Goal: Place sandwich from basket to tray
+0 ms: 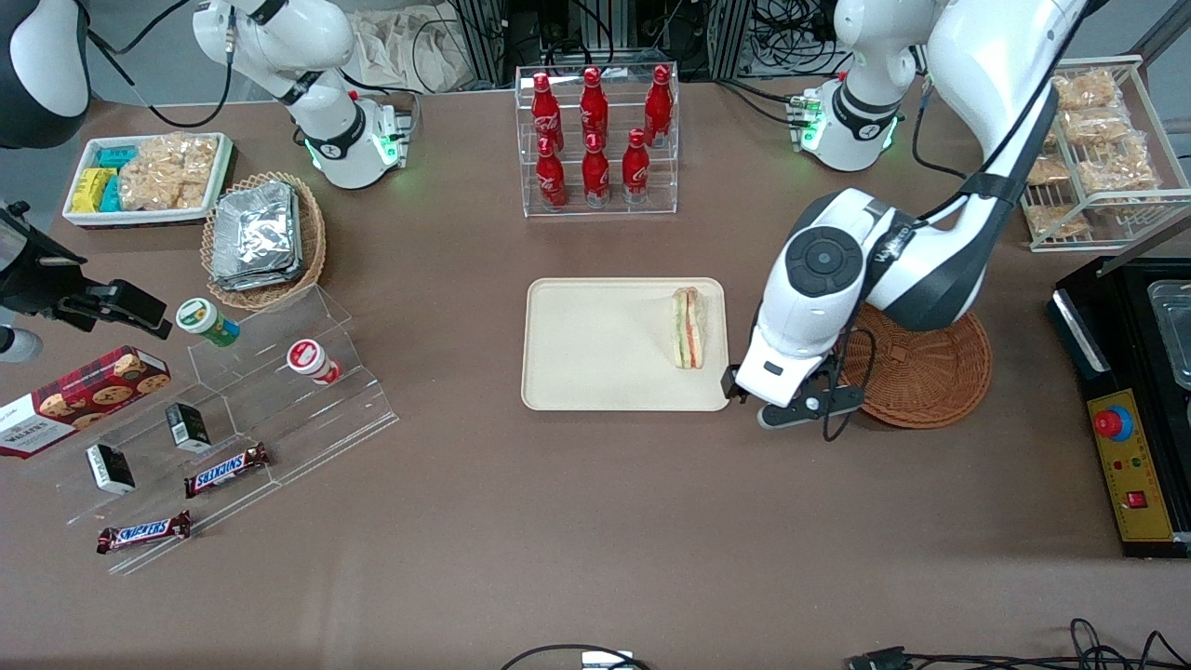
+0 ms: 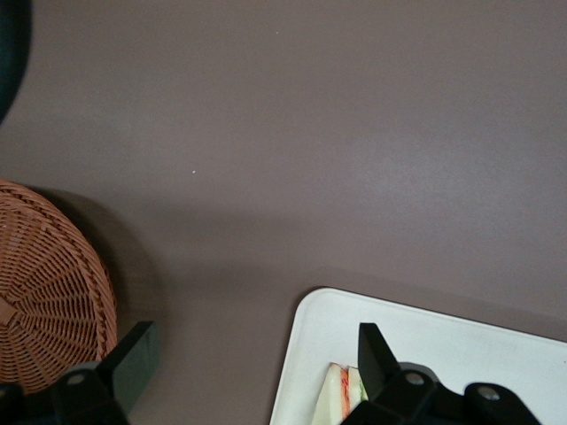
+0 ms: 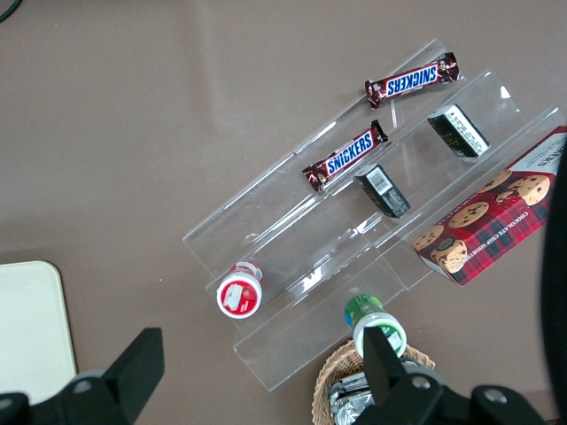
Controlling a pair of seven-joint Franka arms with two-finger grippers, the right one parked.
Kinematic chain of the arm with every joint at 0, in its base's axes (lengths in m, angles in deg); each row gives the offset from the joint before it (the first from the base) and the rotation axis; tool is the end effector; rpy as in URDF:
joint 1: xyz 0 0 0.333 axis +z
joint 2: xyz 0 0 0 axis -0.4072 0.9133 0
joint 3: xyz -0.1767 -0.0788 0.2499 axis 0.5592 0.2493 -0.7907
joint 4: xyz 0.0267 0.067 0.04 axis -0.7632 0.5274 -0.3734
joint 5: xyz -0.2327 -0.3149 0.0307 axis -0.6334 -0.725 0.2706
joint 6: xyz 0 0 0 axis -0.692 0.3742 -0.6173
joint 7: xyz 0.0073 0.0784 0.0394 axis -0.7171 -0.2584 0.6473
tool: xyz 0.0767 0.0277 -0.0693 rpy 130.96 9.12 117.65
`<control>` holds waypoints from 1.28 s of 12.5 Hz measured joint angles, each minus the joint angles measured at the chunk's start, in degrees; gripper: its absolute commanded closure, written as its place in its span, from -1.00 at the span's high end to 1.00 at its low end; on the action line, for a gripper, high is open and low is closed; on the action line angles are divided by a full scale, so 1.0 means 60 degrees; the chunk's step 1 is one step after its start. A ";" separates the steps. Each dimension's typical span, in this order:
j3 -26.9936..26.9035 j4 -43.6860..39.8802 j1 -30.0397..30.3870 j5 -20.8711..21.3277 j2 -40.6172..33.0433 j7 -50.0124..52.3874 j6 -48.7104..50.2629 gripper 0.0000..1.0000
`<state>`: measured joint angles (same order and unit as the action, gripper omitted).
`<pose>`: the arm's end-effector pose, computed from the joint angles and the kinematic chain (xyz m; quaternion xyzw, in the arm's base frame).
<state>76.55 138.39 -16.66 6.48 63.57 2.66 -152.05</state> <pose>0.5936 -0.2819 0.3833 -0.9942 -0.0976 -0.0338 0.0297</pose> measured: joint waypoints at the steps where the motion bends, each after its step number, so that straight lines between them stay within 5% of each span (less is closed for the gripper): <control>1: -0.0005 -0.0041 0.0097 -0.0243 -0.0074 -0.0405 0.0131 1.00; 8: -0.2488 -0.0127 0.0012 -0.2929 -0.2576 -0.4922 0.2523 1.00; 16: -0.4059 -0.0102 -0.0071 -0.3513 -0.4586 -0.7475 0.4318 1.00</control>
<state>52.20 137.78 -17.09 -14.60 36.06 -42.18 -126.14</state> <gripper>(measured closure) 0.000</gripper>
